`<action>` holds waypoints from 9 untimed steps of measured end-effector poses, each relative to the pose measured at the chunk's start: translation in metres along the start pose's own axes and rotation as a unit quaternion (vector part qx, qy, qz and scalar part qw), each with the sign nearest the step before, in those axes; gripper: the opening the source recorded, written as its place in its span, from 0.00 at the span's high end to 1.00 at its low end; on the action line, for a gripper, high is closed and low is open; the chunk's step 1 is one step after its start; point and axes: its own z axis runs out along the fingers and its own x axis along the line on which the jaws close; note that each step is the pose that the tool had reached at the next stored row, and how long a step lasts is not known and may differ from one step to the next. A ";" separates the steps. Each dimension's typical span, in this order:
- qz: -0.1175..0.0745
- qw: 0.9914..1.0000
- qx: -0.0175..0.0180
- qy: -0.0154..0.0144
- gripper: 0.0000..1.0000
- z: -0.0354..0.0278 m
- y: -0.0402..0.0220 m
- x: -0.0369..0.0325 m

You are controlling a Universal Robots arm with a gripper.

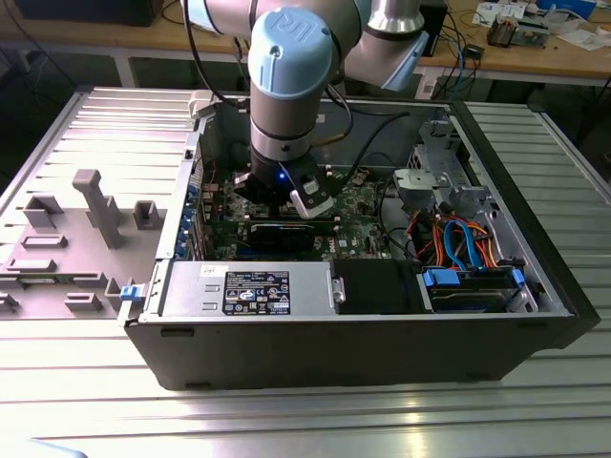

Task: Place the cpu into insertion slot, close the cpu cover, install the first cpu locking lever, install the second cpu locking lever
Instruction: 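Install the second cpu locking lever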

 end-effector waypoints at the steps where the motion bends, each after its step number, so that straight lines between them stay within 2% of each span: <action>1: 0.000 1.000 -0.002 0.000 0.89 0.0005 0.0000 0.0001; 4: 0.000 1.000 -0.006 0.000 0.89 0.0027 -0.0004 0.0004; 9: 0.000 1.000 -0.009 -0.001 0.89 0.0066 -0.0012 0.0012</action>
